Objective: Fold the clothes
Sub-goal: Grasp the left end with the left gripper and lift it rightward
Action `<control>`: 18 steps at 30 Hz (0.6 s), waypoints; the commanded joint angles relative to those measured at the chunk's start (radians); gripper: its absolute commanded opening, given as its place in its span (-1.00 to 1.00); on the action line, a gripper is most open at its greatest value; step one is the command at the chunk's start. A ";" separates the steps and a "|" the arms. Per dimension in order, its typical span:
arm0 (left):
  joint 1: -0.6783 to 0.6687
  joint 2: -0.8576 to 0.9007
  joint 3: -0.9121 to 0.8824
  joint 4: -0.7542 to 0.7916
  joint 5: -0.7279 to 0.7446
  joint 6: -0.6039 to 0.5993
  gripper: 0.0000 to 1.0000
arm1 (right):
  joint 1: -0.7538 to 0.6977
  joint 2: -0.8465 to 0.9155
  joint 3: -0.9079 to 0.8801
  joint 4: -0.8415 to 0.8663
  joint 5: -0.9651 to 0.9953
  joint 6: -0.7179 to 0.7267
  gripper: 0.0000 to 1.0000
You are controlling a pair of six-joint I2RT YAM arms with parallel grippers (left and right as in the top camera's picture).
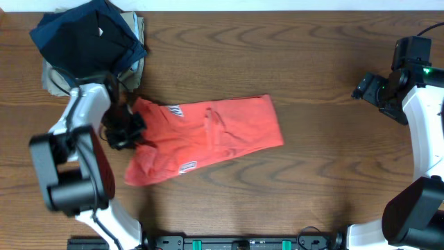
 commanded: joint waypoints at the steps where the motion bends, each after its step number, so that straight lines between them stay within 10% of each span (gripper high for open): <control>1: 0.000 -0.125 0.097 -0.057 -0.119 -0.048 -0.88 | -0.006 0.002 0.004 0.000 0.010 -0.002 0.98; 18: -0.352 -0.290 0.236 -0.148 -0.092 -0.137 -0.88 | -0.006 0.002 0.004 0.000 0.010 -0.002 0.98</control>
